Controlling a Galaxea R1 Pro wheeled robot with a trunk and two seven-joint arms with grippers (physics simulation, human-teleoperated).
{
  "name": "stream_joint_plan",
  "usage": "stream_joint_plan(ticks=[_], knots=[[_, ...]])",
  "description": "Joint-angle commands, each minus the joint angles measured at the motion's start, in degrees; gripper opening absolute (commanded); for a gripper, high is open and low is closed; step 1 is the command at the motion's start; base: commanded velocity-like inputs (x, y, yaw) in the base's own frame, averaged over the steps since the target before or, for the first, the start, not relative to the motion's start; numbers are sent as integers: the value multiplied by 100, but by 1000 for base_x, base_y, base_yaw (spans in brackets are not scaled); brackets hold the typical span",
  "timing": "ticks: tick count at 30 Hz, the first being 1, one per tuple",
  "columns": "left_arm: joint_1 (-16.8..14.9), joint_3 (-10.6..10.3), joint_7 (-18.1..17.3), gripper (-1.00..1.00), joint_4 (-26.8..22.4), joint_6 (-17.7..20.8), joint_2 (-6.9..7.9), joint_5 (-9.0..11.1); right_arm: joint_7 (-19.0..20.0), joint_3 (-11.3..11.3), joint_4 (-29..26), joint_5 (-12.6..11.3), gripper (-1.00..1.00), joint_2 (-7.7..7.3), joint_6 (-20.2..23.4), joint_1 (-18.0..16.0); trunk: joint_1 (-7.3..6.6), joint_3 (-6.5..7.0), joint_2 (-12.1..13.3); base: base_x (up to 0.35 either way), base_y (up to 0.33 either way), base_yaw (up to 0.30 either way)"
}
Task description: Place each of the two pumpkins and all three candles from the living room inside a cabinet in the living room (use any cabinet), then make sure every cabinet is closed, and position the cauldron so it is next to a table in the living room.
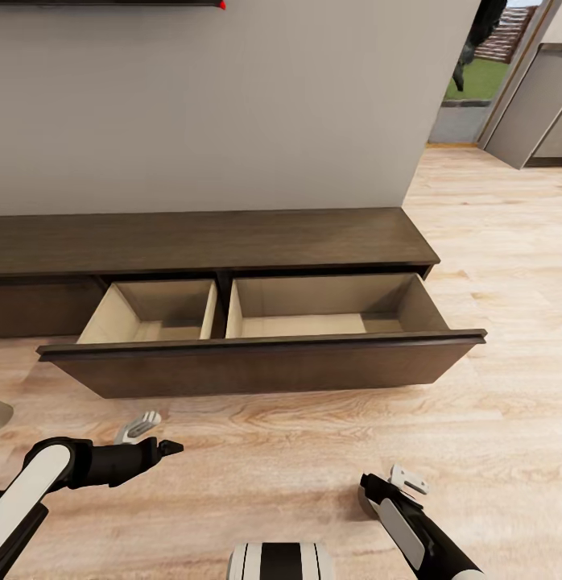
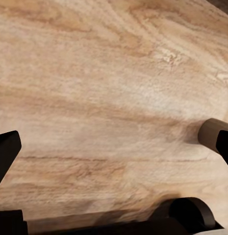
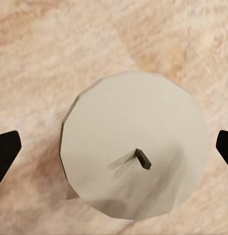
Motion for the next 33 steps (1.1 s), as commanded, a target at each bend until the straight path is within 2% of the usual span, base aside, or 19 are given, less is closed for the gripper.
stream_joint_plan(ticks=[1,11,15,33], knots=[[-5,-7,59,100,-5,0,4,60,-49,40,-12,-26,100,-9,25,-2,-1,-4,-2,0,0,0],[-6,-9,60,100,-5,0,4,61,-49,40,-11,-25,100,-9,25,-2,-1,-4,-2,0,0,0],[-5,-8,61,100,-9,0,4,61,-49,40,-11,-31,100,-9,25,-2,9,-93,-7,0,0,0],[-6,-8,56,100,-7,0,-2,62,-52,39,16,-39,100,-9,-9,-2,9,-93,-7,0,0,0]])
